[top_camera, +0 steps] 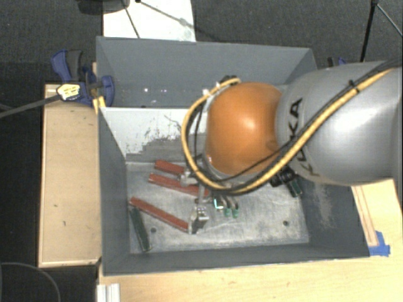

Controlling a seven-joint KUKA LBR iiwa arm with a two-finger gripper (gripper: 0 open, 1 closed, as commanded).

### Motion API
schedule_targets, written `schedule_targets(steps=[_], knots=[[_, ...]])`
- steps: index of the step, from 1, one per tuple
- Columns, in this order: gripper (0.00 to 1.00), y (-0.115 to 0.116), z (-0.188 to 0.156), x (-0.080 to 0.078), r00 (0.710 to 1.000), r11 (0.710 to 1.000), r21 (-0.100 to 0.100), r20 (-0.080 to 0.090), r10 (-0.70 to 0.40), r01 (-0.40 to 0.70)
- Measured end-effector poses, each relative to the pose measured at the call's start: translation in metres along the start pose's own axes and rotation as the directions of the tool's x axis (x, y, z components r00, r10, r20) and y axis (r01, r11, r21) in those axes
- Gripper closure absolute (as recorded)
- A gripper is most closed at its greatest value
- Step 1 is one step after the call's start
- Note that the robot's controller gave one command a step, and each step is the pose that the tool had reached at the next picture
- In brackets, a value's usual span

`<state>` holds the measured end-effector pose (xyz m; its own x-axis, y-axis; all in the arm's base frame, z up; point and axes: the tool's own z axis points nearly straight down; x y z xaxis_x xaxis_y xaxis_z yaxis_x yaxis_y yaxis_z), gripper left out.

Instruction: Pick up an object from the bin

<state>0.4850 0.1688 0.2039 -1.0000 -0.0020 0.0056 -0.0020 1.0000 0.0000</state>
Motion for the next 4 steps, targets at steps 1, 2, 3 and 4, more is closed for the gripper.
schedule_targets(steps=[1,2,3,4], knots=[[0.00,-0.001,-0.004,-0.002,1.000,1.000,-0.001,0.008,0.004,-0.004],[0.00,-0.001,-0.002,-0.003,1.000,1.000,-0.002,0.009,0.002,-0.002],[0.00,0.006,0.052,-0.002,0.992,0.992,0.000,0.008,-0.124,0.124],[1.00,-0.017,0.111,-0.015,0.996,0.996,0.001,0.008,-0.094,0.094]])
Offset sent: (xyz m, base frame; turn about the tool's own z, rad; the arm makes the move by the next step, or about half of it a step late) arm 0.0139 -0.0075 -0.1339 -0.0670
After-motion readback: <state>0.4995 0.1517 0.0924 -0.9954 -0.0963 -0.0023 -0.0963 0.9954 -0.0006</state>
